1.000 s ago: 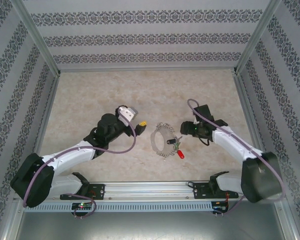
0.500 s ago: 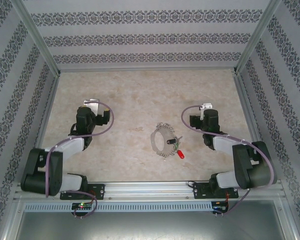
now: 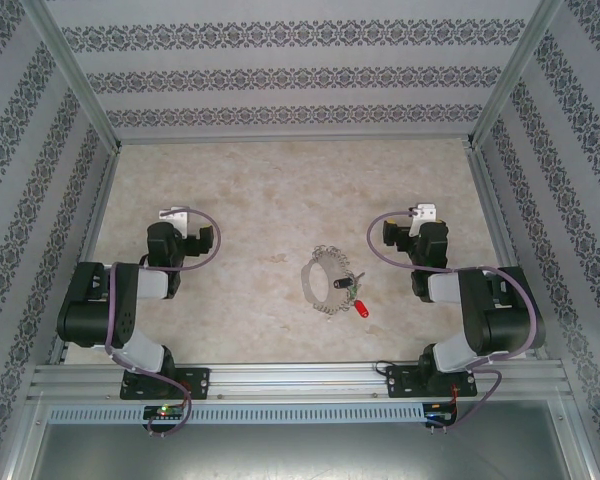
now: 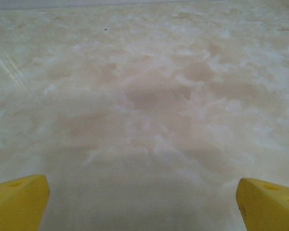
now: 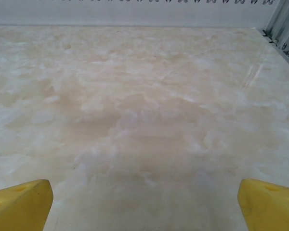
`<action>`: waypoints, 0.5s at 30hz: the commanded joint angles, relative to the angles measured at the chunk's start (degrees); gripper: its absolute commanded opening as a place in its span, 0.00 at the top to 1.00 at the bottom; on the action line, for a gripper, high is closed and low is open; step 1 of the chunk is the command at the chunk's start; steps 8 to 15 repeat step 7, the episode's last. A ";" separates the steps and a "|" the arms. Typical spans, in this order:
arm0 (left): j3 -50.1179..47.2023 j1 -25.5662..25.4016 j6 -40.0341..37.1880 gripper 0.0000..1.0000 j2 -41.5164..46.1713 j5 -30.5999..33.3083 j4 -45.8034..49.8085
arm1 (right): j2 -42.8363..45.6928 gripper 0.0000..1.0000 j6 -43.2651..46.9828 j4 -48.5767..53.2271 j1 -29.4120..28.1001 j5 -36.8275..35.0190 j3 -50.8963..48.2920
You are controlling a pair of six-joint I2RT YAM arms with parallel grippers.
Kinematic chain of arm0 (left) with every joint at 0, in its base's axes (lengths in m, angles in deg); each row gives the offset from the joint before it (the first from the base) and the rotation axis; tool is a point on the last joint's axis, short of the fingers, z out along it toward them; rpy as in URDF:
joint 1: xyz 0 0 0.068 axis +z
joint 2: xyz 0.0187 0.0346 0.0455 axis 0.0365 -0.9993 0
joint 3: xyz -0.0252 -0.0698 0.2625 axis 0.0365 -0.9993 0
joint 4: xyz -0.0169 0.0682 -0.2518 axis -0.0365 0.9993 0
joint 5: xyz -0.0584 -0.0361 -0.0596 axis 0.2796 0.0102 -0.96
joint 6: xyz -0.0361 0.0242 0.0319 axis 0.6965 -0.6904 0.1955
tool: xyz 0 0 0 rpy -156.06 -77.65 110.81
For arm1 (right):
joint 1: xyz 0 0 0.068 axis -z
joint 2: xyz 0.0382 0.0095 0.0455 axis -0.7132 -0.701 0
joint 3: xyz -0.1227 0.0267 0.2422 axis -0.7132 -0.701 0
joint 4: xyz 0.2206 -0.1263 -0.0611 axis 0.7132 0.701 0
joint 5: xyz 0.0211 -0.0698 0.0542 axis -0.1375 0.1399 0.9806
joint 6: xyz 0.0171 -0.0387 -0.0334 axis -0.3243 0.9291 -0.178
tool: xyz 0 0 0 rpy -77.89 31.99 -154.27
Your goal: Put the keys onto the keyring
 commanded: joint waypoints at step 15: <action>0.27 -0.53 1.13 0.00 0.48 1.44 -1.46 | 0.46 0.02 0.04 -1.03 0.99 2.41 1.49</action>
